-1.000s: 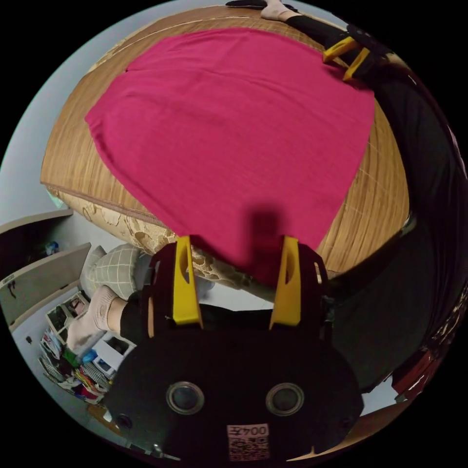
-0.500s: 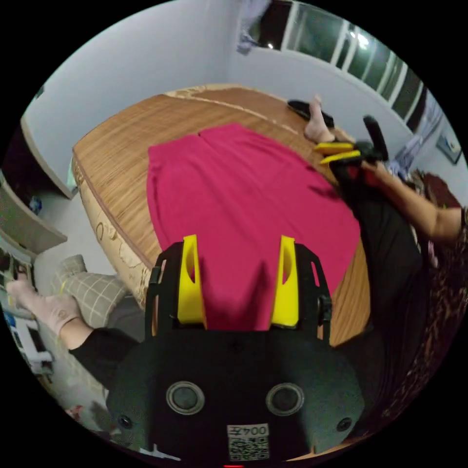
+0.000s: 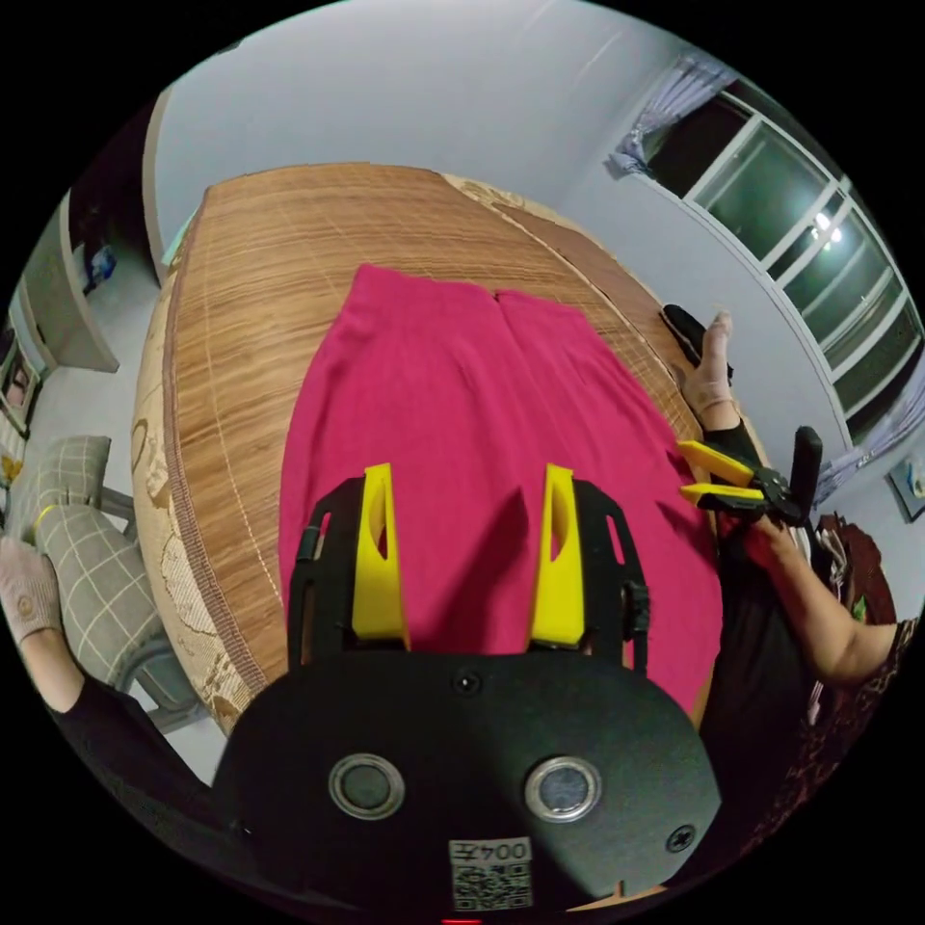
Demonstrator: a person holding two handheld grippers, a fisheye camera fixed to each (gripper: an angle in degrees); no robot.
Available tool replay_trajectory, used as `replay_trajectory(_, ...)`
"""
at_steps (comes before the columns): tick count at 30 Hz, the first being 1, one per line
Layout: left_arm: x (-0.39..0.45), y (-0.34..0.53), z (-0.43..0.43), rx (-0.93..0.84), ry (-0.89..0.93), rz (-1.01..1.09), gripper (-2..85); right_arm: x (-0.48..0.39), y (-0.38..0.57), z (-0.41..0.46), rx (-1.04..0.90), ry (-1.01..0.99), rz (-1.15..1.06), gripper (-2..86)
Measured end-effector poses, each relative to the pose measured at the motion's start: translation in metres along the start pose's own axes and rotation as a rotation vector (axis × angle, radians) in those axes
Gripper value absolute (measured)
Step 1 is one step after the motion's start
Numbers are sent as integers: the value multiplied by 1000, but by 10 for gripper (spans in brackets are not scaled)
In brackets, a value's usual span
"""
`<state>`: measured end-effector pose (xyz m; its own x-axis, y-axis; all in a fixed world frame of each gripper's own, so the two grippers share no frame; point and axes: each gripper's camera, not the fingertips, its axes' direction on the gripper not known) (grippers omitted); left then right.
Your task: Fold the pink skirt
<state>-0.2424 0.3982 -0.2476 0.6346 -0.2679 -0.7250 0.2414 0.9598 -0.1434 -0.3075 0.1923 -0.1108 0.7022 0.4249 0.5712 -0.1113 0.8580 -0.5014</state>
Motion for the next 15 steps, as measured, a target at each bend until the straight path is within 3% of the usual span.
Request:
replay_trajectory(10,-96,-7,-10,100,94,-136,174,17,-7,-14,-46,60,14,211)
replay_trajectory(15,-128,-13,-11,125,241,-142,166,21,-14,-27,-47,50,9,220)
